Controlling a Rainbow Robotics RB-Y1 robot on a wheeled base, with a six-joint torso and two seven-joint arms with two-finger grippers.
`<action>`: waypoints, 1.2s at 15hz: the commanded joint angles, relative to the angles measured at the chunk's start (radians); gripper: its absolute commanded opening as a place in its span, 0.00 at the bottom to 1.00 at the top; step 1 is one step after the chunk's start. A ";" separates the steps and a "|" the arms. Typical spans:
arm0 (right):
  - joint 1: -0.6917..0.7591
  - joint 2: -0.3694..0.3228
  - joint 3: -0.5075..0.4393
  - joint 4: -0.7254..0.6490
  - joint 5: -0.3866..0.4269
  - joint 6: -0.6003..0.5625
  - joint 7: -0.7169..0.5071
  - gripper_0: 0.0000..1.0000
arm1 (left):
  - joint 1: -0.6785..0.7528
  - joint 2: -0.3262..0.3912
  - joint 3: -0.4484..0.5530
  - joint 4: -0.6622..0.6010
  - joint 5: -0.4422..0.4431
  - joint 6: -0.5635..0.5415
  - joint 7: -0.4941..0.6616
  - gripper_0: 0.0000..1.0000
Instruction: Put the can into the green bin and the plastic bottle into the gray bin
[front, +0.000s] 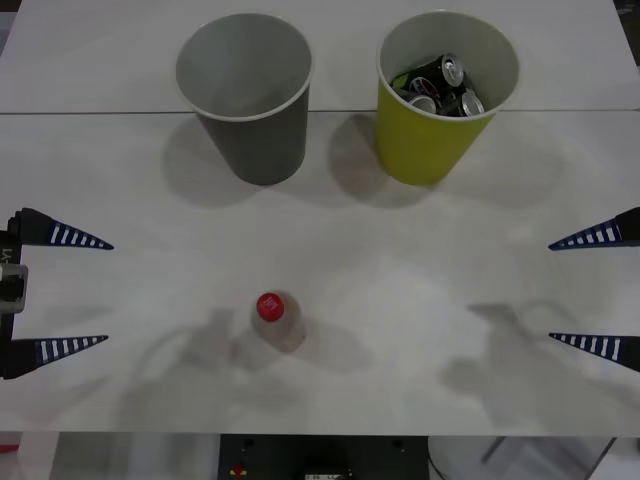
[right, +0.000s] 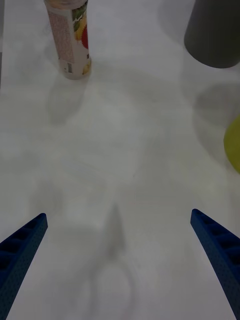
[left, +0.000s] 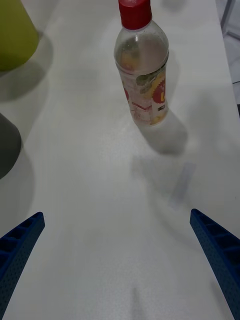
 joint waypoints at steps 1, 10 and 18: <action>0.000 0.000 0.000 0.000 0.000 0.000 0.000 1.00 | 0.000 0.000 0.000 0.000 0.000 0.000 0.000 1.00; 0.000 0.000 0.000 0.000 0.000 0.000 0.000 1.00 | 0.053 -0.047 -0.047 0.030 0.076 0.001 -0.016 1.00; 0.000 0.000 0.000 0.000 0.000 0.000 0.000 1.00 | 0.036 -0.128 -0.148 0.076 0.117 0.030 -0.063 1.00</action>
